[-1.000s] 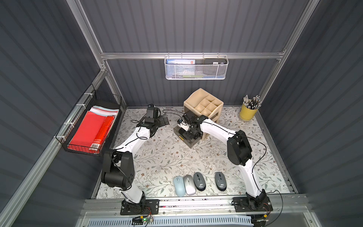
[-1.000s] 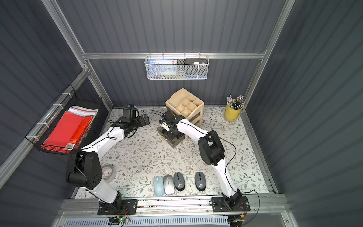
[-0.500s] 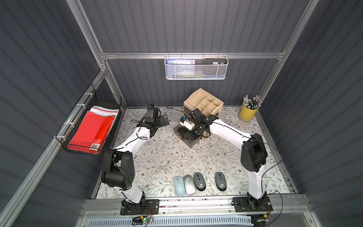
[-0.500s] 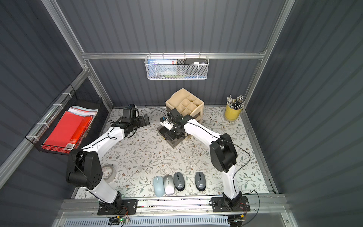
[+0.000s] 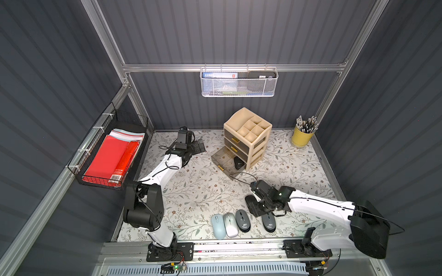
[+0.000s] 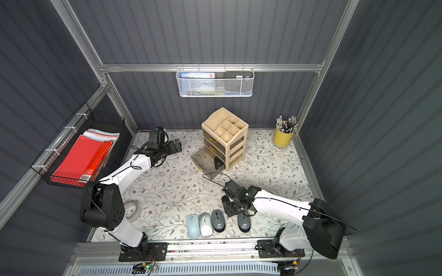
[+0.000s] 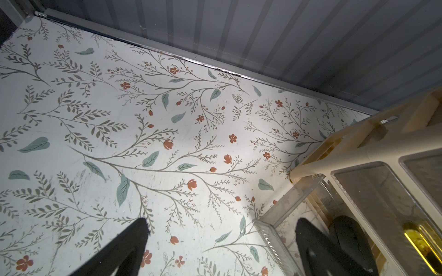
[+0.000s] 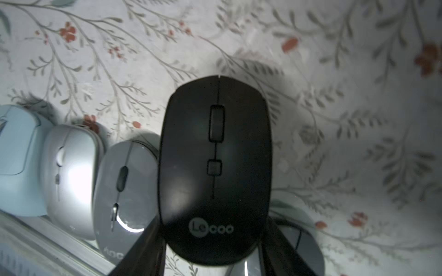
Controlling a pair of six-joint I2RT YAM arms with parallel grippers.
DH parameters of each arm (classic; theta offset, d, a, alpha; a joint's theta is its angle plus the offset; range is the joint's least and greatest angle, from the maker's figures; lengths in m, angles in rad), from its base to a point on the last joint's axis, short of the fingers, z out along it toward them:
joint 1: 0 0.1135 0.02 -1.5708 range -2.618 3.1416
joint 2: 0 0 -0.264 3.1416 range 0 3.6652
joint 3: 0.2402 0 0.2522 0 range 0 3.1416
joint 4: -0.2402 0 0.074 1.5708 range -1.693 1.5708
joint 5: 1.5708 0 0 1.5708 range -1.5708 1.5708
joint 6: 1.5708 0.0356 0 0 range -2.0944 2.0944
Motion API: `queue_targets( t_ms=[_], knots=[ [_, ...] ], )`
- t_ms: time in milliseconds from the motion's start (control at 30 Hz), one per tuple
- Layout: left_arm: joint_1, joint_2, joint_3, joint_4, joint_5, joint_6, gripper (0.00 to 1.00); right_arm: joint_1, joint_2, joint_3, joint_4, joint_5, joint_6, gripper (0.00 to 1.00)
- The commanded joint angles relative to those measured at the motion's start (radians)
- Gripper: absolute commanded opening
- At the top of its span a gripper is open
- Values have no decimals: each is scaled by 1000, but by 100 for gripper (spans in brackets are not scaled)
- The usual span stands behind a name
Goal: Take the mice out of the drawer
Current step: Place the mouse at the center of the board.
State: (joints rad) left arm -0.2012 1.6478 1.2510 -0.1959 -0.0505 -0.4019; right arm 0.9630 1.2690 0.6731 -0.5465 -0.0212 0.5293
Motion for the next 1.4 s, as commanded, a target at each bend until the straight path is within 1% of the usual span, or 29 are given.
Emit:
queue_targets(
  t_ms=[0,67,333,467,500,567,633,800,867,933,1000,1033,1100,1133,1167,1200,1300,1333,1367],
  knots=[
    [8,-49,1,6,23,19,99,59,-88,-39,68,63,264,44],
    [8,-55,-4,10,29,18,99,87,-94,-43,55,81,303,44],
    [8,-68,-18,14,37,18,99,221,-32,13,-48,138,470,45],
    [8,-71,-22,19,42,17,99,277,-47,-21,-52,147,549,45],
    [8,-71,-19,22,44,16,99,288,-83,-27,-55,152,562,45],
    [8,-69,-18,21,46,14,99,302,-94,-27,-67,160,578,47],
    [8,-70,-18,23,47,15,99,309,-101,-23,-74,167,582,52],
    [8,-73,-30,28,47,12,99,319,-87,18,-135,196,577,76],
    [7,-71,-29,29,47,11,99,319,-73,45,-170,216,568,80],
    [8,-68,-24,27,47,11,99,321,-62,73,-202,231,555,89],
    [9,-68,-24,28,47,13,99,322,-61,105,-240,254,543,89],
    [8,-67,-25,30,50,14,99,322,-60,125,-258,282,535,90],
    [8,-61,-33,41,84,21,99,318,-68,190,-283,403,495,91],
    [8,-54,-36,46,119,25,99,314,-72,228,-280,467,457,93],
    [6,-41,-30,45,156,28,99,282,-75,282,-272,512,390,94],
    [-1,-32,-25,46,181,28,98,221,-75,340,-254,527,311,95],
    [-37,-23,-16,60,205,12,96,44,-75,509,-163,539,72,96],
    [-46,-22,-17,68,220,8,94,-25,-74,547,-124,515,-4,97],
    [-67,-20,-16,78,227,5,90,-117,-71,592,-86,481,-65,97]
  ],
)
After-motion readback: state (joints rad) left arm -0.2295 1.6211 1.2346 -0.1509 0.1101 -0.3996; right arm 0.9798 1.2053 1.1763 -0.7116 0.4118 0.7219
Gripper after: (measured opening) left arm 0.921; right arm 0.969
